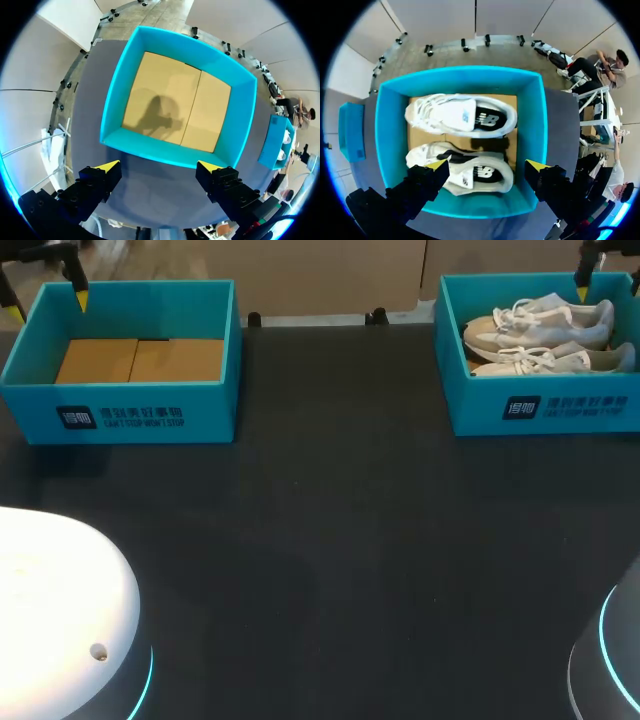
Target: Take the shoe out of the shoebox, open the shoe tongue, remove and reinsert the insole, then place the shoe into the shoebox
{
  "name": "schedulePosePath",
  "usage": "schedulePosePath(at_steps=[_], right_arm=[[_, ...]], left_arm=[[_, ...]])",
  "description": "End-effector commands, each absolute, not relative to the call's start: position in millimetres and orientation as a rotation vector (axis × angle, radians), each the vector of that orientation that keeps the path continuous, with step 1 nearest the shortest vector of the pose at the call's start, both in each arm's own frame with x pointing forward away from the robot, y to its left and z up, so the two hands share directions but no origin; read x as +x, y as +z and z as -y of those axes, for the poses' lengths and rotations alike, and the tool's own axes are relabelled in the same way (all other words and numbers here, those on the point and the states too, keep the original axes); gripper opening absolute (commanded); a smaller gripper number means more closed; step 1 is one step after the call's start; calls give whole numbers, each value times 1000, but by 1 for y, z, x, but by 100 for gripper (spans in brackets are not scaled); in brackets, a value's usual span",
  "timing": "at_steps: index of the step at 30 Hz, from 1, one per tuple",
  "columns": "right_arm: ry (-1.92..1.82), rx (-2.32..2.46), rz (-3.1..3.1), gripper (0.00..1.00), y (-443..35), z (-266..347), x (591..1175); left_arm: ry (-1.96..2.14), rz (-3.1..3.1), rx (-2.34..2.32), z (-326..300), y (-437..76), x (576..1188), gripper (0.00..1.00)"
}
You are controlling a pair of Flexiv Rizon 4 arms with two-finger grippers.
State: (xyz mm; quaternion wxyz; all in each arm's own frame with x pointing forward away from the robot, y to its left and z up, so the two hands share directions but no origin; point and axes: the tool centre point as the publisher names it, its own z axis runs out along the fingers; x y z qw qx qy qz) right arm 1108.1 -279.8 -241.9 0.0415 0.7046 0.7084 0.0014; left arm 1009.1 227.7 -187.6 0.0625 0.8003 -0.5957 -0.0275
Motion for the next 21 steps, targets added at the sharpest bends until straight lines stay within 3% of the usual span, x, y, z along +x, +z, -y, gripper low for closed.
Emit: schedulePosePath(at_steps=[1, 21], right_arm=[[162, 2068, -2124, 100, -219, 268, 1038], [173, 2112, -2097, 100, -197, 223, 994]], left_arm=[[-82, 1801, 2421, -228, -187, 1008, 100], [-82, 1801, 2421, -228, -187, 1008, 100]])
